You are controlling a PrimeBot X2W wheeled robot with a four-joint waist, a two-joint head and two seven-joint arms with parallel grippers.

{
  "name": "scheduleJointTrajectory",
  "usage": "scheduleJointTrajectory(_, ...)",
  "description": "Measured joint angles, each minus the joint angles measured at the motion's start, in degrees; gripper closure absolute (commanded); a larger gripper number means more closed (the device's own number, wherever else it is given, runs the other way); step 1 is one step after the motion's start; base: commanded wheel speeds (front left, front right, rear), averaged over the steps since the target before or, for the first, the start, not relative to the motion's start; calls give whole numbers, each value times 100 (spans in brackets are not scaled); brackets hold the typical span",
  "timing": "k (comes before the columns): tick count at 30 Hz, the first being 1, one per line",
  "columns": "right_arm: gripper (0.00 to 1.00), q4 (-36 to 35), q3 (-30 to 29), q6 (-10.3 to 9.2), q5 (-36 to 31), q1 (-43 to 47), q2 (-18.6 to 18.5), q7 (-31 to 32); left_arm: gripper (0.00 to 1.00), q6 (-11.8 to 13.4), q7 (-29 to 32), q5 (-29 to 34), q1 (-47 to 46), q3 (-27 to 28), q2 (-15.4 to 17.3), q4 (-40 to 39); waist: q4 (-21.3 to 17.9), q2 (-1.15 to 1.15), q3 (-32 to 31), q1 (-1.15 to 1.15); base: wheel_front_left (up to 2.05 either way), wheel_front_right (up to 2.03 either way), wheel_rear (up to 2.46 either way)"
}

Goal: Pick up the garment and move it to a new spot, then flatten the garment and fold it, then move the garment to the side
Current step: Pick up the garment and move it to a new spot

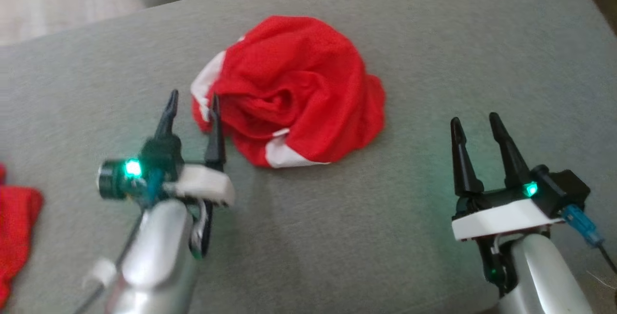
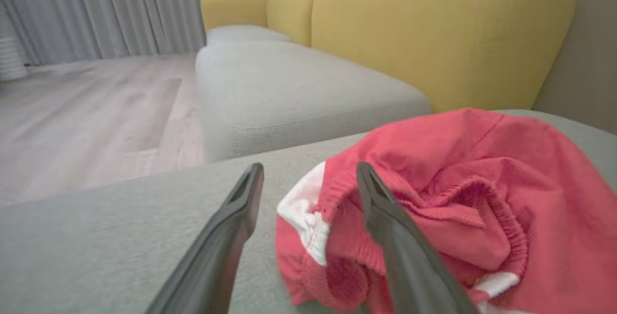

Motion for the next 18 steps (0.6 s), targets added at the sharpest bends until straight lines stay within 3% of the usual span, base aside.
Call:
scheduleJointTrajectory(6, 0, -97, -224, 0, -200, 291, 10, 0, 0, 372, -8, 192, 1507, 91, -30, -1475, 499, 0, -210, 0, 0, 0, 0)
scheduleJointTrajectory(10, 0, -114, -274, 0, -290, 558, 14, 0, 0, 464, -9, 207, 2128, 84, -29, -2251, 775, 0, -461, -1, 0, 0, 0)
scheduleJointTrajectory(18, 0, -175, -303, 0, -320, 1146, 21, 0, 0, 567, -9, 233, 3020, -110, -30, -2721, 1125, 0, -1023, -2, 0, 0, 0)
